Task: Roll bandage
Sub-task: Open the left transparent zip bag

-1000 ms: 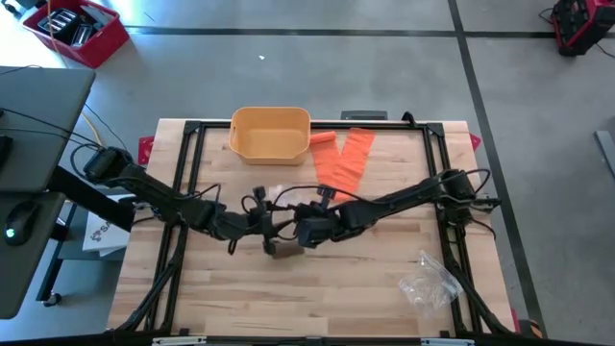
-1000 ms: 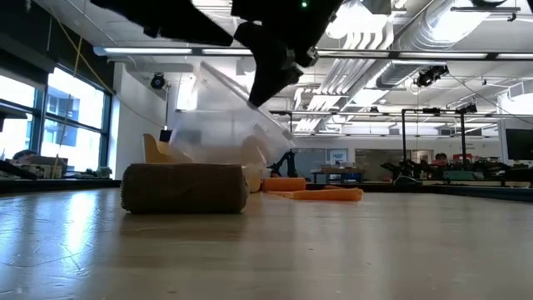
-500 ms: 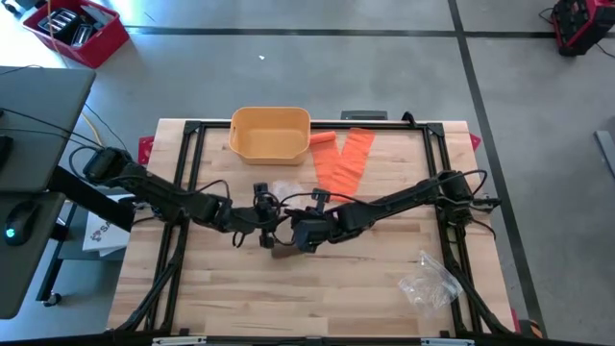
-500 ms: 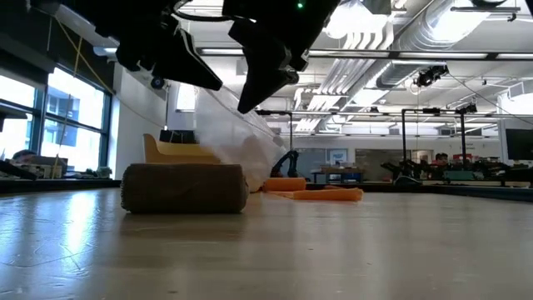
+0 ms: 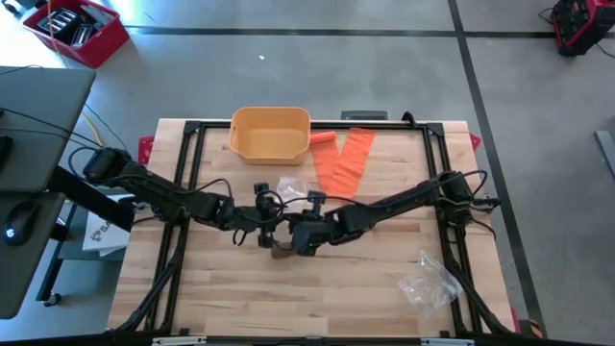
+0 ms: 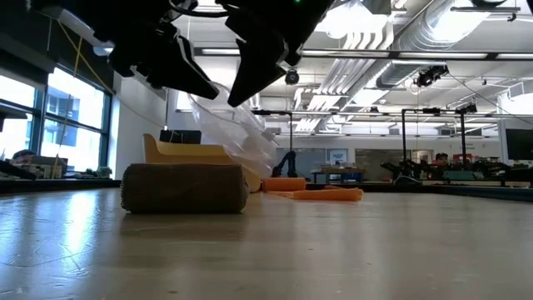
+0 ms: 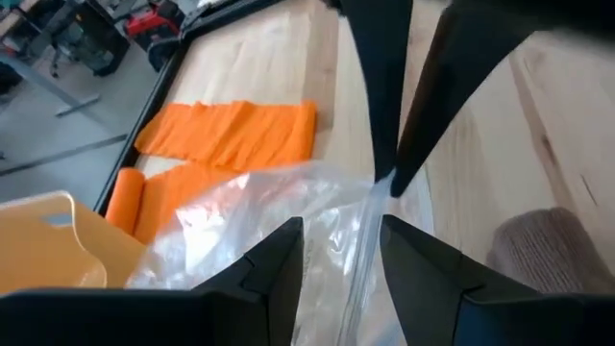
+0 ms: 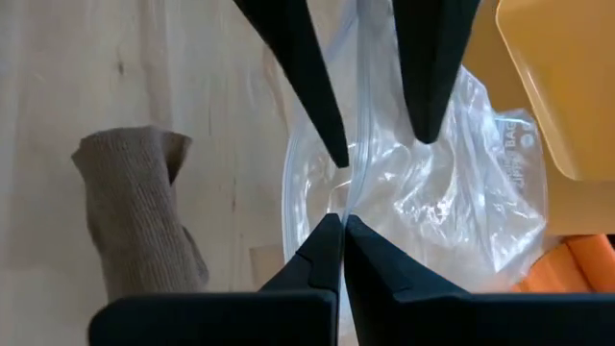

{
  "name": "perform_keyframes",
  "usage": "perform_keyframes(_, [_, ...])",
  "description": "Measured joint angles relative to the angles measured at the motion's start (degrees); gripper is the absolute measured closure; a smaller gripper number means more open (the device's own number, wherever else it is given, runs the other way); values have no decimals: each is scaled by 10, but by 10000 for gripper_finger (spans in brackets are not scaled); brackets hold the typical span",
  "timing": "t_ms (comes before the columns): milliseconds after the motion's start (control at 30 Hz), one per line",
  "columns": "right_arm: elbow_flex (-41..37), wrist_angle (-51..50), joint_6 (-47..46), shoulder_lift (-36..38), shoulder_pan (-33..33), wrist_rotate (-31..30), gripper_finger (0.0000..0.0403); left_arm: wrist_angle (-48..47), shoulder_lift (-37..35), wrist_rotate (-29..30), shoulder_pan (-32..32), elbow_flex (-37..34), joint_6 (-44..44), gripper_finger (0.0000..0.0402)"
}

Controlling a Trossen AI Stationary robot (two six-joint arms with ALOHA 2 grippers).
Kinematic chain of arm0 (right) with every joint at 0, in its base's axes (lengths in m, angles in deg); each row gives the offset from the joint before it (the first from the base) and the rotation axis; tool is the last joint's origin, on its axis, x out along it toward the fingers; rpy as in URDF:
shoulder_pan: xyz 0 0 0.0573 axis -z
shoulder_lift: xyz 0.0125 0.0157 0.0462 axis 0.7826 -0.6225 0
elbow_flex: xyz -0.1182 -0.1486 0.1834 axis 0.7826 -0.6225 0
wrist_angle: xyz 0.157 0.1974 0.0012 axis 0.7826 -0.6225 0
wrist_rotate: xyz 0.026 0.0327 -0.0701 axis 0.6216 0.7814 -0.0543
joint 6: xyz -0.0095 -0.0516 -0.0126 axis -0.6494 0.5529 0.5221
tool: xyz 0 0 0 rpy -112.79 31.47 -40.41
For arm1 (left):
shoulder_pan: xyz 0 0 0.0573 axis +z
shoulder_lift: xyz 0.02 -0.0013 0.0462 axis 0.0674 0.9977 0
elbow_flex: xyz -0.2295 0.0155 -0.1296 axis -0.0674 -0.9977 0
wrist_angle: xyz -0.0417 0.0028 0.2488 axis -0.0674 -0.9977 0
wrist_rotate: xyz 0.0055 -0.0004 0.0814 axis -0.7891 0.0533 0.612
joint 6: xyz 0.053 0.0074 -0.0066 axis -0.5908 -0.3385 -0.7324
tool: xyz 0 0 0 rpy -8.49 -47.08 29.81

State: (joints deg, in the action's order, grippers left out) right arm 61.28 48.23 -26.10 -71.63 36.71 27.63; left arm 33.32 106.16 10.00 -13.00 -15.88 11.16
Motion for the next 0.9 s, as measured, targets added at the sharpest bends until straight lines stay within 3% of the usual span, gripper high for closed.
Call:
perform_keyframes(167, [0, 10, 20, 0, 0, 25, 403, -36, 0, -2, 0, 0, 34, 300])
perform_keyframes(500, [0, 18, 36, 0, 0, 22, 399, -83, 0, 10, 0, 0, 138, 397])
perform_keyframes(733, [0, -60, -31, 20, 2, 16, 306, -165, 0, 99, -19, 0, 291, 400])
perform_keyframes(900, [-5, -39, 26, 25, -8, 104, 248, -167, 0, 143, -49, 0, 387, 401])
